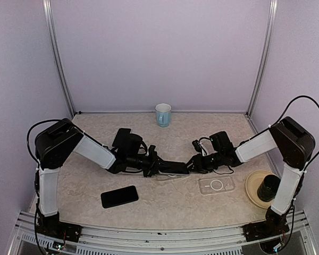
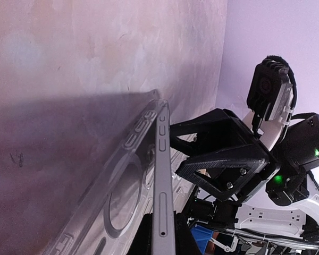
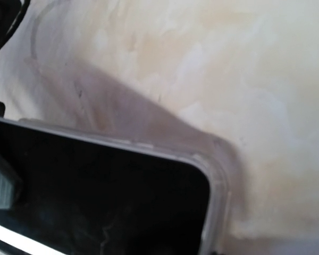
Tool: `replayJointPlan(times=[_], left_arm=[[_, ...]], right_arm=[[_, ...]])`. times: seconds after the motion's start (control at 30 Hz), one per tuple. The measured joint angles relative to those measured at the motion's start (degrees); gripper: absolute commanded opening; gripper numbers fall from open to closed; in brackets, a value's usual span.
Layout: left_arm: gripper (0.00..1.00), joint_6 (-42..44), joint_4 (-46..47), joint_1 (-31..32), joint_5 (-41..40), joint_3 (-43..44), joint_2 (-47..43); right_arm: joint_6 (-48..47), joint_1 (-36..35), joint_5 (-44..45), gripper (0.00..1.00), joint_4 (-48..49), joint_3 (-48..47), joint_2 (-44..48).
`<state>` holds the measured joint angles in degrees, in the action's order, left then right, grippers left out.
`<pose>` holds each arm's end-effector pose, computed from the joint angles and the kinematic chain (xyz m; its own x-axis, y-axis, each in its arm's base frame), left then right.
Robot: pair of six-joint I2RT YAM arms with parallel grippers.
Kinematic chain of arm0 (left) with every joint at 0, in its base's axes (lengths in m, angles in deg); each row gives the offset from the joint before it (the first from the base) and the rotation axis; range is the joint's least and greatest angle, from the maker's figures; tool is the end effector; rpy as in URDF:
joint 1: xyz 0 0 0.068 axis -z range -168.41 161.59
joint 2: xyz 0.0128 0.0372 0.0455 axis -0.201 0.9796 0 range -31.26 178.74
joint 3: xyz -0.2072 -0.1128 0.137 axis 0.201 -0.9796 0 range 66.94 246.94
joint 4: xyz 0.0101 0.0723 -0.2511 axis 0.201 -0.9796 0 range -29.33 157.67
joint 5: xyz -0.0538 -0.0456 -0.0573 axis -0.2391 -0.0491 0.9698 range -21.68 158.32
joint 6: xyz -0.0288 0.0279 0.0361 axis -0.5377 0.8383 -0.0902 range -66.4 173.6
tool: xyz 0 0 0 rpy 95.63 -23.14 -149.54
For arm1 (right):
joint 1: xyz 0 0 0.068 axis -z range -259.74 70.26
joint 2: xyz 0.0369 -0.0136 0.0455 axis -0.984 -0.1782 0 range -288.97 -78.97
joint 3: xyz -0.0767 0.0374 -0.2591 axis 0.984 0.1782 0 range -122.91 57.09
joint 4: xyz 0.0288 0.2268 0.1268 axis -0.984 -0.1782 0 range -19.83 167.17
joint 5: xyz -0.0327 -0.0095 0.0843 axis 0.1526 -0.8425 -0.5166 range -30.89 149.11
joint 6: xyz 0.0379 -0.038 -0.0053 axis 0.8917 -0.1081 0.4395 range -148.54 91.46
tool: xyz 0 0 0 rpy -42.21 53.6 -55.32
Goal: Put the phone into the phone case
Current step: Install the phone into the phone case.
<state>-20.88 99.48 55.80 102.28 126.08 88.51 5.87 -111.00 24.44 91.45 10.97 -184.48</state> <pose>0.2831 -0.3031 0.1085 -0.9877 -0.1542 0.0250 -0.0843 0.3916 -0.9163 0.2799 0.1936 0.1144 -0.9347 -0.0238 -0.3546 -0.2931 0.6158 0.7314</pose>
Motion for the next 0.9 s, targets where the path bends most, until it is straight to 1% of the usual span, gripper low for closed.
replayJointPlan(times=[0.13,0.53,0.9], left_arm=[[0.00,0.15,1.97,-0.09,0.09,-0.92,0.31],[0.00,3.19,4.02,-0.26,0.09,-2.23,0.22],[0.00,4.48,9.07,-0.37,0.13,-5.38,-0.13]], right_arm=[[-0.02,0.00,0.00,0.38,-0.04,-0.02,-0.02],[-1.01,0.33,-1.20,0.44,-1.42,-0.31,0.33],[-1.29,3.85,-4.35,0.45,-3.26,0.28,4.22]])
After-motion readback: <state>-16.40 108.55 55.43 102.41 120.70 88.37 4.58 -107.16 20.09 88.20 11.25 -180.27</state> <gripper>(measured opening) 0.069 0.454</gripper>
